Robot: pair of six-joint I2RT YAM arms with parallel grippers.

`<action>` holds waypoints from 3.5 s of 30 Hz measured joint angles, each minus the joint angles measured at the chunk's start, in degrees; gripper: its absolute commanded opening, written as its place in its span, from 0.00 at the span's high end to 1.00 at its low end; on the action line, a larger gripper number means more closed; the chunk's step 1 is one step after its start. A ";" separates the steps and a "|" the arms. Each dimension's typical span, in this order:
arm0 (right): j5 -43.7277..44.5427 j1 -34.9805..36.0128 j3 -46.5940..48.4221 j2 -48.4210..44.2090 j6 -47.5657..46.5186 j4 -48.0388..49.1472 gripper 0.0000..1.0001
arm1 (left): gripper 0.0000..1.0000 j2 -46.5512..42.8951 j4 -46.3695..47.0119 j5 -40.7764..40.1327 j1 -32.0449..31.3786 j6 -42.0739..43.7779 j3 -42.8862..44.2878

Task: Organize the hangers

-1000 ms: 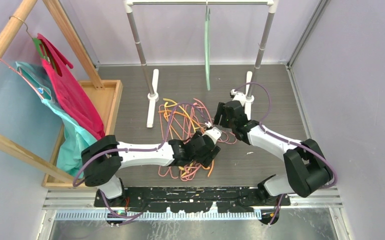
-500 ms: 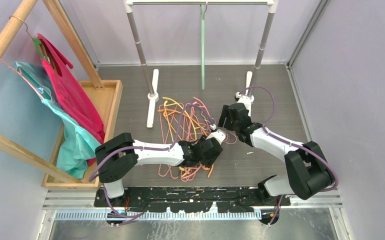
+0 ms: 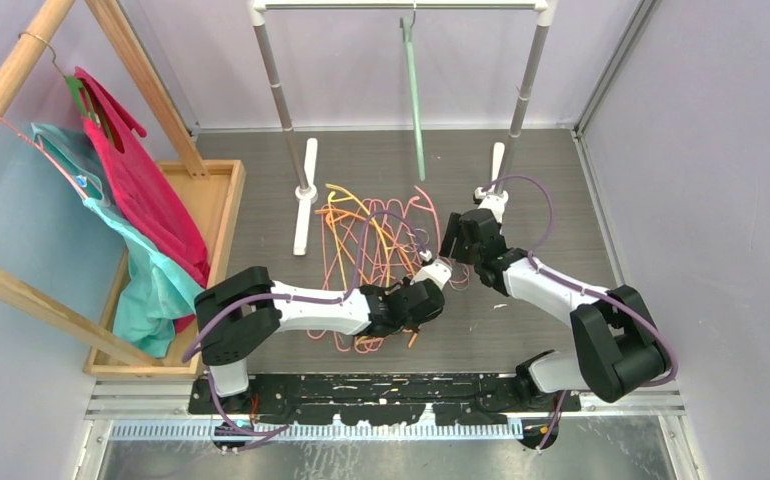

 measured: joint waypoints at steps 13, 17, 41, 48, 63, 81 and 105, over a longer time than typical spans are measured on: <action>0.28 -0.37 -0.92 -1.03 -0.04 0.17 0.29 | 1.00 -10.49 -9.44 -3.76 0.37 4.63 -0.85; 1.22 -0.57 -1.92 -2.64 0.02 0.35 0.30 | 1.00 -17.40 -11.17 -3.76 1.79 4.81 -1.20; 8.00 -1.01 -5.31 -11.85 0.79 0.76 0.31 | 1.00 -44.85 -6.58 2.60 22.34 -0.09 -10.86; 7.98 -1.01 -5.31 -11.82 1.16 0.79 0.32 | 1.00 -48.70 -0.17 3.08 22.97 -0.59 -10.58; 7.98 -1.01 -5.31 -11.17 1.49 0.79 0.32 | 1.00 -51.34 10.47 3.02 24.70 -0.90 -6.97; 9.84 -1.01 -4.02 -11.93 0.59 -0.83 0.32 | 1.00 -35.01 24.26 14.25 32.98 -15.02 5.79; 11.61 -1.01 -3.30 -12.09 -0.02 -2.05 0.32 | 1.00 -25.75 41.00 22.84 36.39 -26.16 6.93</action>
